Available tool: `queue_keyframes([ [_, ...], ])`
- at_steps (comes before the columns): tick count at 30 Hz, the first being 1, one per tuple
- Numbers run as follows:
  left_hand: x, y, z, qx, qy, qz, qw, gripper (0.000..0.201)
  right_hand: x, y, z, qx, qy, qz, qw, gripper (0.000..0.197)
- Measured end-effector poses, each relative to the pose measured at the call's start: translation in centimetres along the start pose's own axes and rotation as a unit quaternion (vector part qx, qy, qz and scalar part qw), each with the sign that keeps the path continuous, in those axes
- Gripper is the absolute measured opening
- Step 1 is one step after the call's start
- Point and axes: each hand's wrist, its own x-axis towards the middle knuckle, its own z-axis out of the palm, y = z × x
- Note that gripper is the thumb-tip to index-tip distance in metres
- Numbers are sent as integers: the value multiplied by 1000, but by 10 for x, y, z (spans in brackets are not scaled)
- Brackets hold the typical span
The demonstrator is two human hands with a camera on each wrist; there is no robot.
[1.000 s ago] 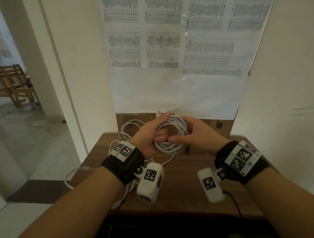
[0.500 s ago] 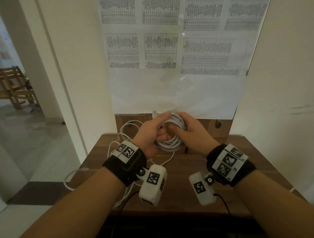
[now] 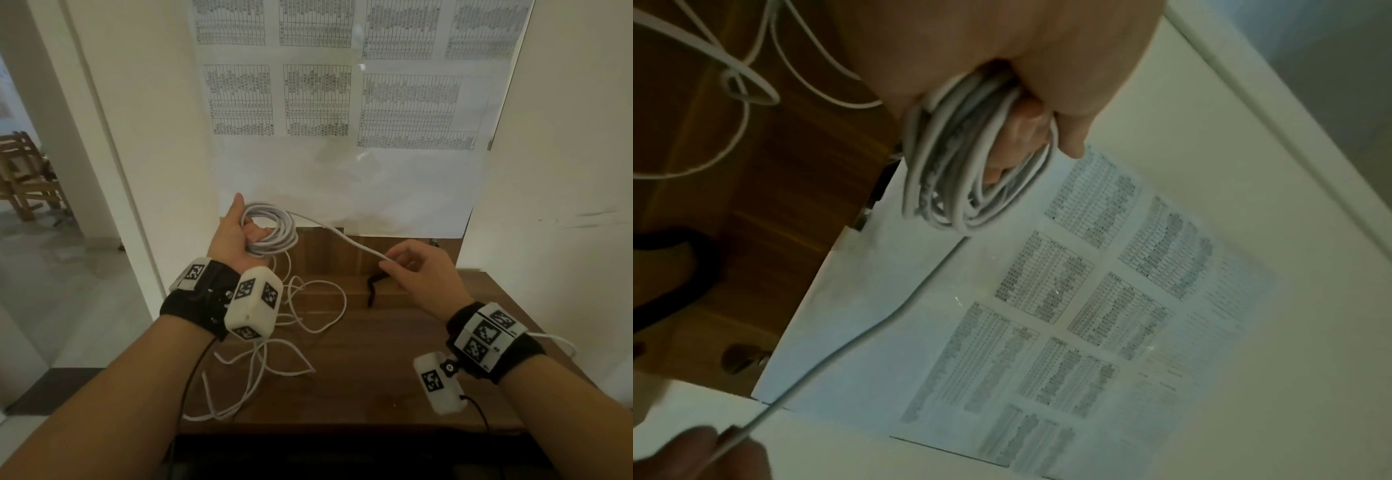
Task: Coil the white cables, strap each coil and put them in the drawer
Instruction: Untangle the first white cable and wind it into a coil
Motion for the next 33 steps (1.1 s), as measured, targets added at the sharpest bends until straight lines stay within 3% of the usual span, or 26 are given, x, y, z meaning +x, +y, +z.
queue_keyframes([
  [4, 0, -8, 5, 89, 53, 109, 989, 39, 1, -12, 4, -1, -2, -38, 999, 2],
  [8, -5, -25, 9, 205, 35, 191, 959, 39, 2, -29, 8, -26, -95, -88, 991, 5],
  [10, -6, -32, 8, 312, 40, 231, 921, 42, 1, -39, 10, -76, -161, -104, 979, 8],
  [13, -9, -42, 8, 469, 23, 288, 835, 40, -1, -53, 14, -131, -240, -135, 953, 12],
  [15, -12, -47, 8, 540, -24, 311, 782, 36, -2, -61, 16, -143, -264, -153, 941, 14],
  [19, -17, -62, 6, 627, -151, 289, 707, 29, 0, -72, 16, -94, -258, -178, 945, 14],
  [20, -18, -64, 6, 633, -163, 275, 705, 31, 2, -74, 14, -72, -244, -175, 951, 14],
  [21, -17, -65, 6, 625, -166, 250, 720, 38, 3, -75, 13, -48, -224, -170, 958, 14],
  [24, -12, -67, 2, 524, -176, 96, 828, 79, 7, -74, 12, 35, -137, -144, 979, 12],
  [25, -13, -68, 2, 476, -196, 47, 856, 84, 9, -71, 12, 46, -98, -132, 985, 11],
  [26, -14, -70, 1, 437, -218, 16, 872, 81, 11, -67, 12, 44, -63, -120, 990, 14],
  [28, -21, -73, 2, 375, -260, -19, 890, 57, 16, -60, 13, 43, -30, -88, 995, 27],
  [30, -27, -75, 4, 319, -287, -55, 902, 34, 18, -56, 15, 53, -62, -45, 996, 32],
  [33, -30, -73, 7, 264, -294, -83, 915, 38, 12, -58, 21, 108, -152, -16, 982, 40],
])
